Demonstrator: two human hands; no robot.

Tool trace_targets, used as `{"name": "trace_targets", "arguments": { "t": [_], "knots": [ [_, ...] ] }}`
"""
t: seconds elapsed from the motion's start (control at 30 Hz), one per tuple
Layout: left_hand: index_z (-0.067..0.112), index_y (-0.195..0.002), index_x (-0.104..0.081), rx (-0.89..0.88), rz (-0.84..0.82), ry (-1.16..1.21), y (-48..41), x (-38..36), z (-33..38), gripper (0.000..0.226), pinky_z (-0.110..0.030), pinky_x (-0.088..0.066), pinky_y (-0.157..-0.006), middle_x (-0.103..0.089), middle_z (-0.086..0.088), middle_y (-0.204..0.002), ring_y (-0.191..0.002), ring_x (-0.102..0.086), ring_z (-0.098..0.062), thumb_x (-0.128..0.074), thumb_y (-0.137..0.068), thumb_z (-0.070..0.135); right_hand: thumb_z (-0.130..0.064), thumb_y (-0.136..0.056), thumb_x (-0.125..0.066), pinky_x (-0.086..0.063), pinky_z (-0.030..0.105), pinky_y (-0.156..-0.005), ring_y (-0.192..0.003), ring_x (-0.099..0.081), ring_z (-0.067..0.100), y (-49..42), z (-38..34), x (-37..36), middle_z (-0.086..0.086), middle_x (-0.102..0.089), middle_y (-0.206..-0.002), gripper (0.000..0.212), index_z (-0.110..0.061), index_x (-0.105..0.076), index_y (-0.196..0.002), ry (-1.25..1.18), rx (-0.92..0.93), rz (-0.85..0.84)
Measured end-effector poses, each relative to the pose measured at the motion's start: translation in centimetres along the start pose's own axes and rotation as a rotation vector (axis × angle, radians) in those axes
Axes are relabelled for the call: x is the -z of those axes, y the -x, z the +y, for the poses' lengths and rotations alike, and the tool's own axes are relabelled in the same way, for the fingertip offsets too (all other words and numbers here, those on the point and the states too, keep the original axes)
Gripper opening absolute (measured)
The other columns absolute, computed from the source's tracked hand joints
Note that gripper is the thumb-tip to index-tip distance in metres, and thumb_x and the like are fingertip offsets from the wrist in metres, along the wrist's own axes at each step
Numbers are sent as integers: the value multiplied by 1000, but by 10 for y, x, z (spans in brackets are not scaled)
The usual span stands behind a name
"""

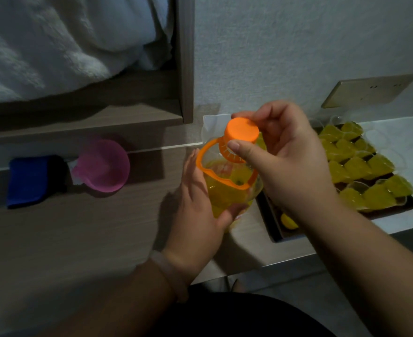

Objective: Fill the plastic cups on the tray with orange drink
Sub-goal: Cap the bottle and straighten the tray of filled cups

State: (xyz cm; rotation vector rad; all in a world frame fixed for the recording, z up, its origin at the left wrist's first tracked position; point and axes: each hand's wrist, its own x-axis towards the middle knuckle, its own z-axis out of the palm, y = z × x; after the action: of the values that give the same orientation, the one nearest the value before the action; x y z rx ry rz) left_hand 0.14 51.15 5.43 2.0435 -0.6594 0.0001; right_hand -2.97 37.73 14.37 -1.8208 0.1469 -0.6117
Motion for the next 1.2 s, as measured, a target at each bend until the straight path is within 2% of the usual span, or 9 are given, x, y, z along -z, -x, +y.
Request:
{"name": "trace_targets", "arguments": {
  "t": [0.2,0.27,0.4,0.6,0.8,0.93,1.03,1.13,1.2],
  "knots": [
    [22,-147,-12,-37,-36,24,-4,1,-2,95,-29,-24,-115,-22,-11,-153,-142,-26,-24,-62,-73,54,-49,-73,-70,-39,32,-108,-124,-50,1,-22,-5,25,-9,-57,-131,57,-28,-56,-124,250,20,-226],
    [27,-146,-11,-26,-47,54,-4,1,-1,94,-33,-26,-115,-21,-8,-154,-143,-25,-20,-61,-72,57,-56,-81,-59,-40,19,-98,-113,-52,1,-32,-12,33,-9,-57,-121,53,-26,-59,-125,548,201,-298],
    [35,-143,-13,-33,-46,83,-5,1,1,90,-41,-30,-114,-21,-6,-153,-142,-25,-18,-64,-72,56,-61,-88,-44,-31,27,-63,-75,-49,14,-48,-17,26,-1,-57,-87,50,-15,-60,-102,920,454,-380],
    [40,-142,-14,-2,-58,111,-7,2,2,90,-42,-32,-113,-24,-5,-152,-140,-29,-19,-66,-70,54,-50,-87,-48,-28,27,-48,-49,-50,29,-48,-14,15,5,-53,-61,41,-10,-55,-83,1080,599,-223],
    [12,-149,-13,12,-65,51,-6,0,3,101,-21,-18,-114,-24,-12,-152,-141,-26,-24,-63,-71,50,-47,-81,-55,-9,17,-49,-46,-26,19,-37,-19,-2,-4,-26,-53,36,-19,-33,-71,1224,438,30],
    [25,-147,-10,35,-70,67,-6,0,5,99,-30,-23,-115,-24,-11,-152,-140,-28,-22,-70,-71,48,-50,-79,-54,-8,17,-49,-47,-24,20,-36,-21,-11,-8,-8,-52,40,-20,-30,-68,1315,343,112],
    [33,-146,-7,9,-73,68,-4,1,3,99,-32,-25,-115,-23,-8,-153,-141,-27,-20,-69,-71,52,-65,-86,-42,-20,22,-45,-47,-38,26,-47,-26,10,-4,-26,-51,47,-20,-38,-72,1284,477,-149],
    [40,-143,-10,-8,-73,75,-4,1,3,90,-30,-25,-115,-20,-4,-154,-142,-25,-16,-62,-71,60,-66,-89,-36,-39,32,-48,-58,-56,31,-59,-31,32,5,-58,-71,56,-16,-60,-97,1169,616,-476],
    [43,-142,-10,-17,-69,86,-4,1,4,89,-27,-25,-114,-21,-3,-153,-141,-25,-15,-63,-71,58,-60,-91,-39,-39,33,-45,-53,-52,30,-60,-26,31,6,-55,-69,53,-12,-60,-97,1107,628,-526]
  ]
}}
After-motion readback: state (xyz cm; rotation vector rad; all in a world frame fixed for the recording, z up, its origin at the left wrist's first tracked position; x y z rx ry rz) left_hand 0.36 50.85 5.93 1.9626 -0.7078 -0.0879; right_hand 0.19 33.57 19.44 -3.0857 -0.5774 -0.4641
